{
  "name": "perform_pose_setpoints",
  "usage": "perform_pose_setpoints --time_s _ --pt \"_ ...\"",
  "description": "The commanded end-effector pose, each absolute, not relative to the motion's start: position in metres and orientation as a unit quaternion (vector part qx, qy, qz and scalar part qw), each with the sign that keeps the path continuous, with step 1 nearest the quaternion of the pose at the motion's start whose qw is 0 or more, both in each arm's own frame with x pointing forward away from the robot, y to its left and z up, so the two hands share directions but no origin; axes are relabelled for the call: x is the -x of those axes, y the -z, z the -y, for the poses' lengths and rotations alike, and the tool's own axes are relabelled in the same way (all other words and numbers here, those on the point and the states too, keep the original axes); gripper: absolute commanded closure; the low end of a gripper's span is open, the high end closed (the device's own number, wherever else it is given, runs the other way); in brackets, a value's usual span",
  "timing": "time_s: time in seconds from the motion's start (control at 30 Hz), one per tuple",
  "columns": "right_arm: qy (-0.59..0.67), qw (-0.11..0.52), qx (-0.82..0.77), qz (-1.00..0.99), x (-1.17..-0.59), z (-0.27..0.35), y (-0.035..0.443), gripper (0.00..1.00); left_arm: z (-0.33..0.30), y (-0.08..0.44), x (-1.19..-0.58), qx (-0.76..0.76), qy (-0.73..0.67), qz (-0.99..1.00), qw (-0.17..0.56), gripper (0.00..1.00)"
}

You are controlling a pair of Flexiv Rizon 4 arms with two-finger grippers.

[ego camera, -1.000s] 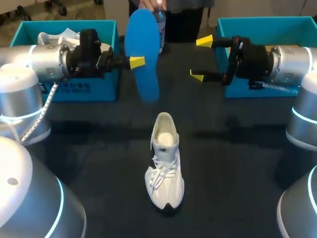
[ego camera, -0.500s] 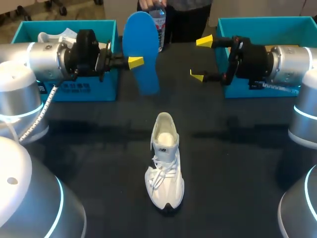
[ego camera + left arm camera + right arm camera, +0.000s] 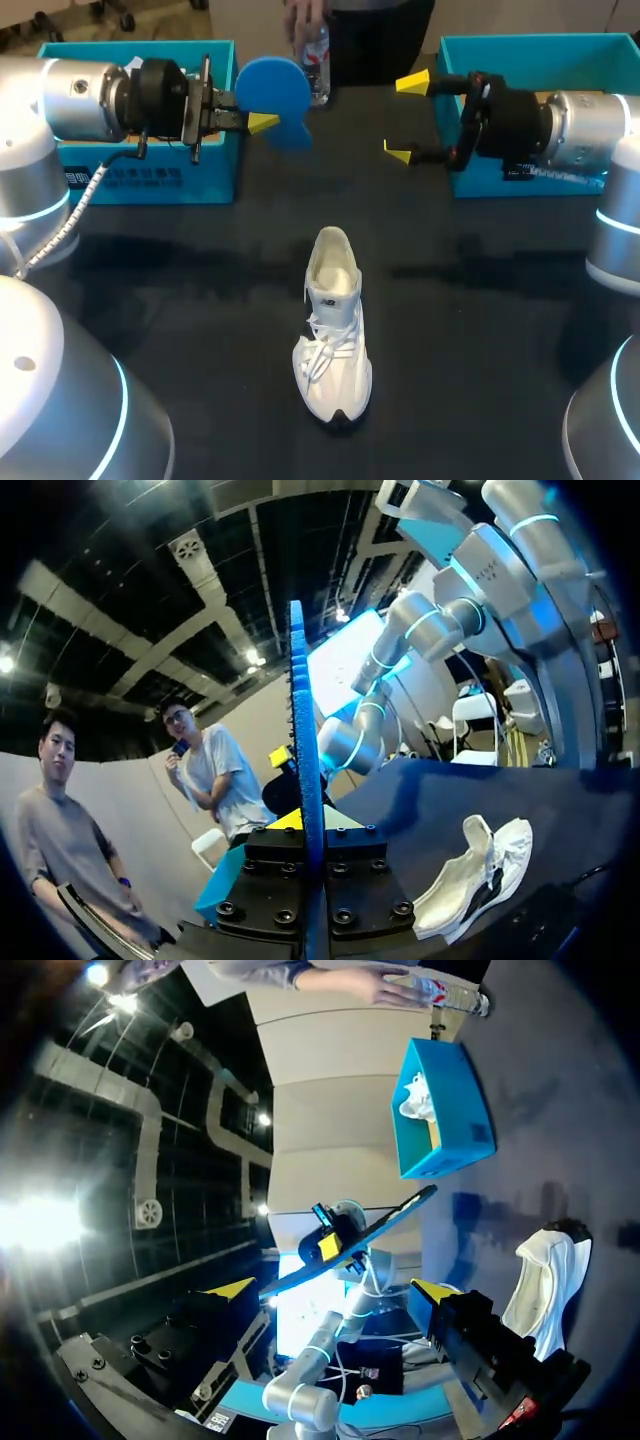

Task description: Take the shoe out of the shoebox, open the shoe tongue, remove and reinsert the insole, then place the shoe into the shoebox

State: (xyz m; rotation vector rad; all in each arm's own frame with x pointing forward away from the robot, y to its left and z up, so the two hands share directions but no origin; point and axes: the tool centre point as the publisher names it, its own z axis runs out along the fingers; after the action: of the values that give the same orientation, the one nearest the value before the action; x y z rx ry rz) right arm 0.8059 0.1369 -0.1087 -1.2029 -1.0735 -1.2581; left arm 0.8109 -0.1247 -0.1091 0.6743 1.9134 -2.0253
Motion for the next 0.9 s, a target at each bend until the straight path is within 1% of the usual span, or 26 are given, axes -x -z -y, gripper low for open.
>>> perform_pose_setpoints --time_s 0.03,0.1,0.13,0.17,0.27,0.3,0.37,0.4,0.7,0.77,0.8,0.9 --pt "0.526 0.521 0.502 0.447 -0.806 -0.139 0.11 0.0 0.126 0.11 -0.813 -0.247 0.698 -0.653 0.155 1.0" --pt "0.526 0.521 0.502 0.447 -0.806 -0.139 0.11 0.0 0.128 0.111 -0.816 -0.283 0.688 -0.642 0.184 1.0" --pt "0.526 0.521 0.502 0.447 -0.806 -0.139 0.11 0.0 0.129 0.111 -0.815 -0.299 0.692 -0.631 0.182 1.0" --pt "0.526 0.521 0.502 0.447 -0.806 -0.139 0.11 0.0 0.13 0.111 -0.814 -0.319 0.678 -0.63 0.206 1.0" --pt "0.526 0.521 0.502 0.447 -0.806 -0.139 0.11 0.0 0.134 0.11 -0.808 -0.38 0.662 -0.601 0.24 1.0" --pt "0.526 0.521 0.502 0.447 -0.806 -0.139 0.11 0.0 0.135 0.108 -0.807 -0.394 0.648 -0.598 0.259 1.0" --pt "0.526 0.521 0.502 0.447 -0.806 -0.139 0.11 0.0 0.139 0.106 -0.807 -0.434 0.589 -0.596 0.333 1.0" --pt "0.526 0.521 0.502 0.447 -0.806 -0.139 0.11 0.0 0.14 0.105 -0.81 -0.421 0.57 -0.622 0.334 1.0" --pt "0.526 0.521 0.502 0.447 -0.806 -0.139 0.11 0.0 0.14 0.105 -0.81 -0.421 0.57 -0.622 0.334 1.0" --pt "0.526 0.521 0.502 0.447 -0.806 -0.139 0.11 0.0 0.142 0.11 -0.815 -0.442 0.554 -0.602 0.368 1.0" --pt "0.526 0.521 0.502 0.447 -0.806 -0.139 0.11 0.0 0.143 0.112 -0.816 -0.44 0.555 -0.603 0.368 1.0" --pt "0.526 0.521 0.502 0.447 -0.806 -0.139 0.11 0.0 0.144 0.115 -0.817 -0.459 0.545 -0.574 0.403 1.0"
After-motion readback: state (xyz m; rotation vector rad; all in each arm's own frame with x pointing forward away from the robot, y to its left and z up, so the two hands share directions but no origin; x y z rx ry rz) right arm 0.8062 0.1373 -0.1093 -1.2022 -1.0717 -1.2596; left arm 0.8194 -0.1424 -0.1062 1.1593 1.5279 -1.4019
